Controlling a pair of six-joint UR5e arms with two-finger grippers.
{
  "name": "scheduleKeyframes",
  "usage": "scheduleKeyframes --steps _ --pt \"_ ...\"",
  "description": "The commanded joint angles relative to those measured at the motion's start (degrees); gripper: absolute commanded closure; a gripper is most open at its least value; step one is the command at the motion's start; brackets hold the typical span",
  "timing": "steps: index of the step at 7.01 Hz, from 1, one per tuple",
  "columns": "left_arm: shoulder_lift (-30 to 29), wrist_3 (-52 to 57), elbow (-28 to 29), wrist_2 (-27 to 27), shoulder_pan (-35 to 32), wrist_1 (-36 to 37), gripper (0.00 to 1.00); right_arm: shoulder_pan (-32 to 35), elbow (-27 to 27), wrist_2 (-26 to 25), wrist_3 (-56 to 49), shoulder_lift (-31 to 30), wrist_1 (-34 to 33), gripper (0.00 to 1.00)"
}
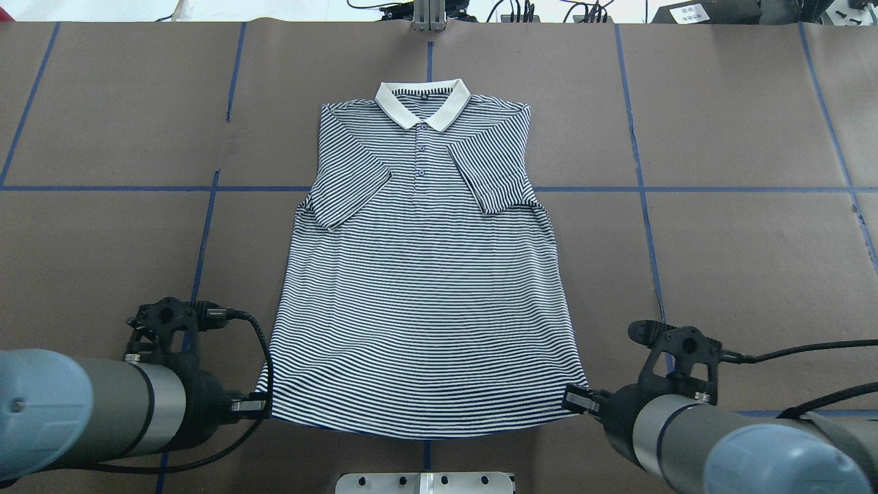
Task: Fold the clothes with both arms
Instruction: 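Lift the hem with both grippers and fold it toward the collar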
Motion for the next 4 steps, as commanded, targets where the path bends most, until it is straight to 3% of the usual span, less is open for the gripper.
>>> scheduleKeyframes --steps 1,2,3,4 --pt "-8.1 0.3 -6.6 -3.4 -3.0 14.2 1.00 1.4 9.3 3.0 -0.1 0.3 -9.0 1.00" --pt "-9.3 3.7 -4.8 -3.3 -4.3 14.8 1.00 2.4 8.5 3.5 -1.0 0.5 -9.3 1.00" --pt "-11.8 10.4 -0.4 -3.3 -9.8 14.8 1.00 5.9 4.9 3.8 -4.5 4.3 -9.3 1.00" --pt "-14.8 14.5 4.8 -3.3 -14.4 14.8 1.00 12.2 -1.8 6.3 -8.5 12.0 -9.4 1.00"
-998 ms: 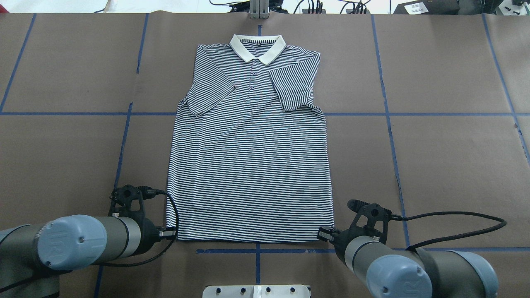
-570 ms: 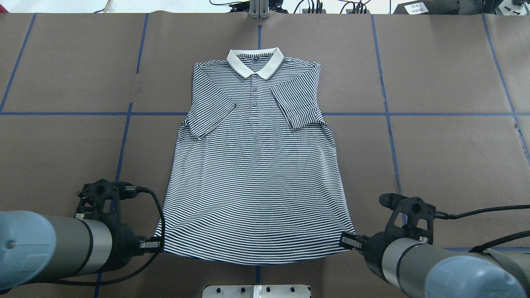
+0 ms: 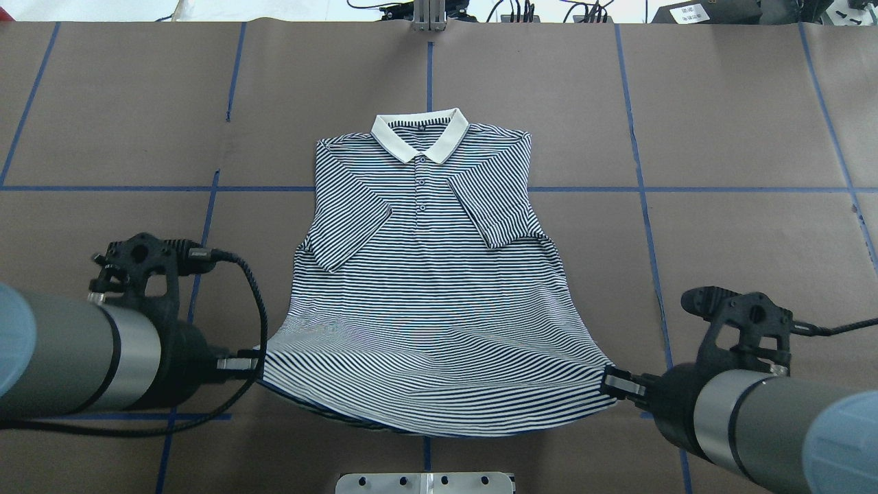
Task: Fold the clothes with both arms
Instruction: 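Lift the hem with both grippers and fold it toward the collar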
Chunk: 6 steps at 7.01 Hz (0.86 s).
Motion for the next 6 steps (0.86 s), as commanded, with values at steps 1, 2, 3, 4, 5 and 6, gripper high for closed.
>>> scheduleKeyframes --steps 1,2,3,4,5,6 --pt "-5.1 8.9 9.6 -0.2 -8.4 0.1 1.00 11.7 -11.3 6.7 -5.1 11.5 -0.1 1.00" --pt "-6.4 11.7 11.5 -0.3 -11.7 -0.1 1.00 16.6 -13.6 10.0 -8.5 13.4 0.0 1.00" --pt "-7.4 14.3 14.4 -0.3 -14.3 -0.2 1.00 20.7 -15.3 11.0 -11.5 13.9 0.5 1.00" --pt "-8.7 14.9 18.2 -0.2 -16.0 -2.6 1.00 23.7 -19.3 11.5 -13.6 16.1 1.1 1.00" --pt "-9.5 14.9 22.1 -0.1 -17.3 -5.9 1.00 25.7 -25.4 11.7 -14.0 18.7 3.7 1.00" --pt "-10.9 17.0 26.7 0.0 -18.8 -9.4 1.00 27.6 -31.8 11.7 -14.5 19.5 10.2 1.00"
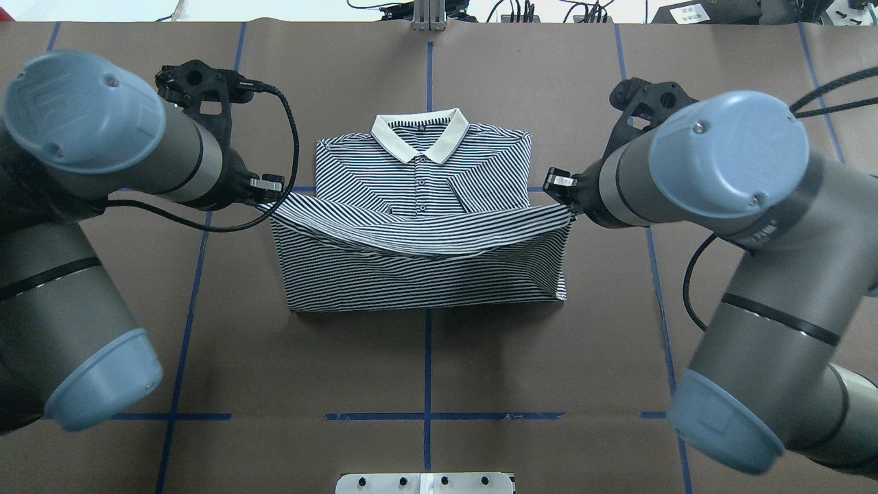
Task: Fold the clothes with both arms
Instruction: 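Lift the hem with both grippers and fold it toward the collar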
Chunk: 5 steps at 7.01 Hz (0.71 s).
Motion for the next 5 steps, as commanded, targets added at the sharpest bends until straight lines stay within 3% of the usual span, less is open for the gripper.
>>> scheduleKeyframes --steps 1,3,5 --pt "-2.8 2.4 10.9 0.2 -3.2 -8.5 1.00 4.2 -13.7 0.2 -1.0 2.3 11.9 1.00" --pt "-5.4 3.6 23.9 0.3 -4.5 -20.2 1.00 6.6 -26.0 0.2 -2.4 6.1 17.7 1.00" --pt "-6.6 3.9 34.8 0.4 -4.9 -30.0 1.00 6.8 -39.2 0.1 -2.4 8.9 28.6 1.00"
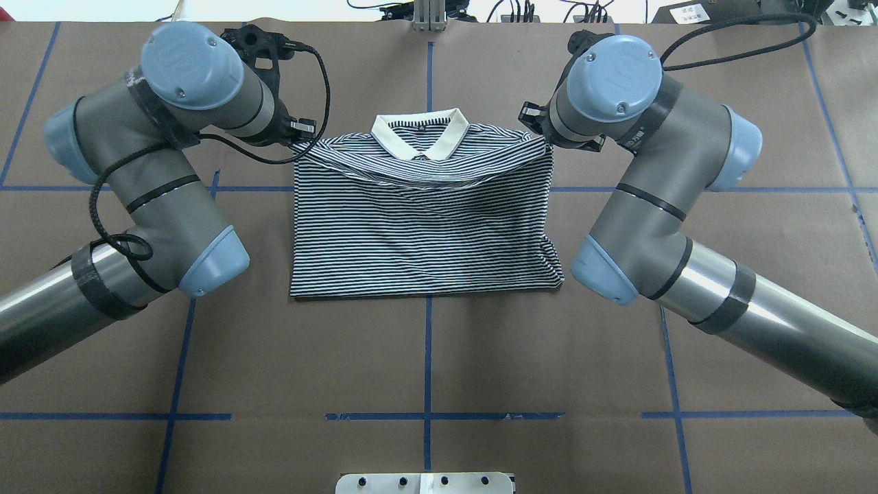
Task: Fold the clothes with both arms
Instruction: 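Release the hem and draw both grippers back from the shirt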
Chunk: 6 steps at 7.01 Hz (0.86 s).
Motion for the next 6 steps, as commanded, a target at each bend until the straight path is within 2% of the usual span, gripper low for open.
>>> scheduleKeyframes --steps 1,2,4,5,6 --pt "-1.8 0.3 10.0 0.0 -0.2 -8.0 1.00 0.2 -10.2 0.0 -0.1 1.9 8.2 1.00" --pt "-3.0 0.3 13.4 -0.1 -0.1 -9.3 1.00 0.1 -11.4 0.1 -0.2 2.0 8.3 1.00" --pt "-3.1 0.3 15.5 -0.1 0.2 -11.7 1.00 0.1 -12.0 0.1 -0.3 1.7 8.3 1.00" --pt "-3.1 0.5 15.4 -0.1 0.2 -11.7 1.00 0.1 -12.2 0.1 -0.2 1.7 8.4 0.66" --pt "-2.7 7.9 14.5 -0.1 0.1 -11.8 0.01 0.0 -12.3 0.1 -0.7 1.5 8.4 0.01"
